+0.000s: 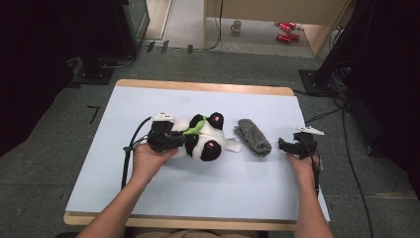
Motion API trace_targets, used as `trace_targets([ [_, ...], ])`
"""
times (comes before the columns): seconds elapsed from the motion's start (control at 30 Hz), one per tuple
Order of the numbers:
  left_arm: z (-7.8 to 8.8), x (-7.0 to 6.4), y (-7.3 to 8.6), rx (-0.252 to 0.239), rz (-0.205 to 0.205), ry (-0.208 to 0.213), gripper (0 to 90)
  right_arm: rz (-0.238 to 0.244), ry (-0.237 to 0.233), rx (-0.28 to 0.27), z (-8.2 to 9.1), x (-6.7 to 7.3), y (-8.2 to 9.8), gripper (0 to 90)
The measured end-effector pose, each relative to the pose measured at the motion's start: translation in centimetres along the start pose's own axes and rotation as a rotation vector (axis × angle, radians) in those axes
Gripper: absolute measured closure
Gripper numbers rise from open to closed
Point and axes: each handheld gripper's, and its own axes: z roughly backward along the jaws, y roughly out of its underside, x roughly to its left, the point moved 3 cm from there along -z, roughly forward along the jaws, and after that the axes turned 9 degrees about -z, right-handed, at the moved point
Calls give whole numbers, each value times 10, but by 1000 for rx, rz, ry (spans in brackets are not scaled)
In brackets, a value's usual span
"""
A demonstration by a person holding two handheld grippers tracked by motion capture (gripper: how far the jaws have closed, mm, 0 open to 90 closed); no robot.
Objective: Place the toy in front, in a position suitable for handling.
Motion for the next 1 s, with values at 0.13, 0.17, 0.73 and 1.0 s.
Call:
trace_targets([
  [0.13,0,-14,5,4,7,17,762,1,-2,-2,0,-1,-1,175],
  [0.17,0,-19,7,5,3,22,761,-17,-23,-7,2,-2,-3,212],
  [0.73,3,-28,20,-8,-117,12,596,15,-188,-57,31,51,-34,316],
  [1.0,21,-13,17,-52,-101,20,458,39,-283,24,27,64,-36,367],
])
